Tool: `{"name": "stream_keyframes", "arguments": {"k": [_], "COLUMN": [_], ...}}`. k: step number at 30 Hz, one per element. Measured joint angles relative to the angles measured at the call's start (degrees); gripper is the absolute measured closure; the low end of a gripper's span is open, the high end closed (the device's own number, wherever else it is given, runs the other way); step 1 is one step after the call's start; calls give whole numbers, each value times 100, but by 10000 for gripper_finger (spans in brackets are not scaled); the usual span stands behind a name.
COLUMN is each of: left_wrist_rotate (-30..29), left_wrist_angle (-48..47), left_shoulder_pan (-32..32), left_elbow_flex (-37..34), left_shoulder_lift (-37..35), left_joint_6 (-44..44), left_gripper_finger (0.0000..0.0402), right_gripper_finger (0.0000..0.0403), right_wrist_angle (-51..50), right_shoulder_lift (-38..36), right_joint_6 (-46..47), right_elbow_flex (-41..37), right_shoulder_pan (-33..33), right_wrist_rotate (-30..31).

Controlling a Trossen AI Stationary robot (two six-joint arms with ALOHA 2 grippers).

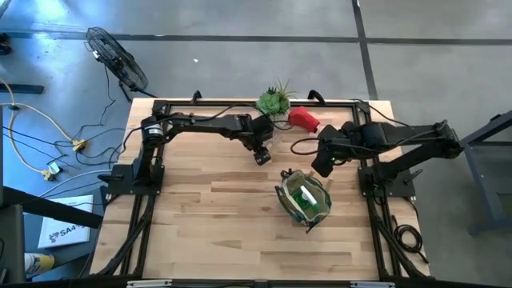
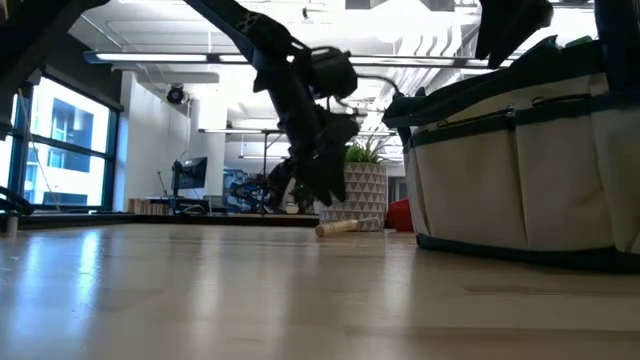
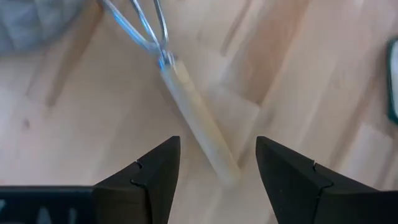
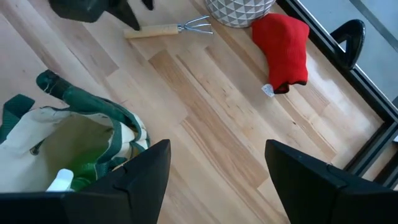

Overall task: Pick & Place Garden tools in Gardening bag
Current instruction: Put the brown hand rake into the gardening bag

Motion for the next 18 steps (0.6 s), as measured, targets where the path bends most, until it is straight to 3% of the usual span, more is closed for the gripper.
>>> {"name": "stream_keyframes", "arguments": {"k": [7,18], "left_wrist_rotate": [-270,-208], "left_wrist_angle": [-766,-659], "left_shoulder_pan": [35,33], "left_elbow_flex": [373,450], "left_shoulder_lift": [202,231], "left_joint_6": [43,-5], "left_gripper_finger": [194,194], "right_gripper_finger": [149,149], "right_wrist_angle": [82,285], "right_shoulder_lift": [0,2], "right_joint_6": [44,42], "right_elbow_flex": [2,2], "right_shoulder_pan": [-4,-4], "right_wrist_rotate": [6,45]}}
